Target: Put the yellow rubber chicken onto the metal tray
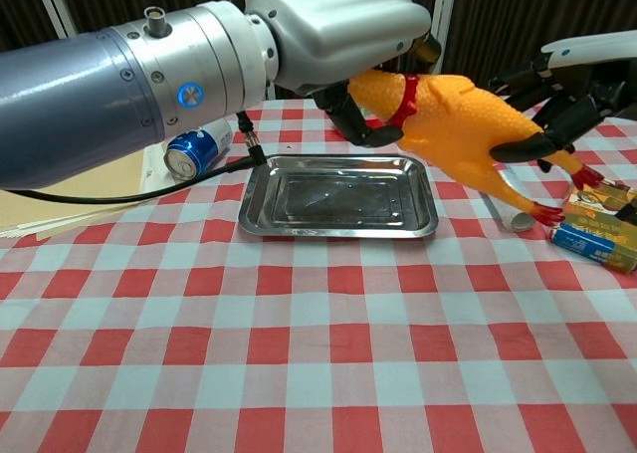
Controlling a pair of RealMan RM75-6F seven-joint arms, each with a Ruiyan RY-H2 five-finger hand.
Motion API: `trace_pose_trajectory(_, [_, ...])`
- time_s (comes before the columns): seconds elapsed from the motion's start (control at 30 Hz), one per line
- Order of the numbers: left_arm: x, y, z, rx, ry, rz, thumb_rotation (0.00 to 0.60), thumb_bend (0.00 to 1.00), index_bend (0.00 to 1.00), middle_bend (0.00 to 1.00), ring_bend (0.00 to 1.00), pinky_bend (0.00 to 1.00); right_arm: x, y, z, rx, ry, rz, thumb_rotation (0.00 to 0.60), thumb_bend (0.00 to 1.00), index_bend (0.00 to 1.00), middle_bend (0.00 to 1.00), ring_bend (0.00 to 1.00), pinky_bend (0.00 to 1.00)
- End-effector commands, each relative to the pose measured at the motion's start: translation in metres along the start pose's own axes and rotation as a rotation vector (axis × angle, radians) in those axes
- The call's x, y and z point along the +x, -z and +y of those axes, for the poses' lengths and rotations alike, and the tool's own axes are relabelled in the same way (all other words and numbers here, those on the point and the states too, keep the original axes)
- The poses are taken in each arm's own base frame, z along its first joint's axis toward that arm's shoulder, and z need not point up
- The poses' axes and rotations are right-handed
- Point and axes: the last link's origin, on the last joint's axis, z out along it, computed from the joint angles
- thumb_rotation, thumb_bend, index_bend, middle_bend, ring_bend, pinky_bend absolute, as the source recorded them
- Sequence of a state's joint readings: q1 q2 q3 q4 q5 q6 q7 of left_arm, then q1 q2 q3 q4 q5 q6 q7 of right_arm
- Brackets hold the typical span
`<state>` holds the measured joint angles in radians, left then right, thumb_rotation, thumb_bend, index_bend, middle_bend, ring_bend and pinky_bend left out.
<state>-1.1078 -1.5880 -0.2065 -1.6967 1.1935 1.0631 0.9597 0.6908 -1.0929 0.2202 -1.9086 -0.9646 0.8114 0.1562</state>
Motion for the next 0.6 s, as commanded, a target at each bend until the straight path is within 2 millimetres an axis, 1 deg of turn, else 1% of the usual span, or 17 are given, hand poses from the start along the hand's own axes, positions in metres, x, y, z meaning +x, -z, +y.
trace_pose_trajectory(0.03, [-0.0003,-0.0001,-0.0012,0.003,-0.004,0.000,0.600,0.75,0.75,0.82,0.77,0.82,-0.0002,0.0042,0.0015,-0.001,0.018,-0.049,0.600,0.51,0.22,0.39,0.32,0.16])
trace_pose_trajectory(0.07, [-0.0006,-0.0003,-0.0018,0.003,-0.008,0.000,0.600,0.75,0.75,0.82,0.77,0.82,0.0002,0.0050,0.0015,0.000,0.019,-0.060,0.600,0.48,0.17,0.35,0.27,0.12])
trace_pose_trajectory(0.17, [-0.0008,-0.0007,-0.0025,0.005,-0.012,0.000,0.600,0.75,0.75,0.82,0.77,0.82,0.0022,0.0068,0.0015,0.003,0.013,-0.085,0.600,0.42,0.09,0.29,0.21,0.08])
trace_pose_trajectory(0.37, [-0.0010,-0.0013,-0.0022,0.004,-0.015,0.001,0.600,0.75,0.75,0.82,0.77,0.82,0.0046,0.0089,0.0038,0.008,0.019,-0.106,0.600,0.40,0.08,0.23,0.18,0.05])
trace_pose_trajectory(0.6, [0.0001,-0.0028,-0.0004,0.002,-0.025,0.010,0.600,0.75,0.75,0.82,0.77,0.82,0.0035,0.0108,0.0026,0.017,0.014,-0.125,0.600,0.40,0.08,0.22,0.17,0.05])
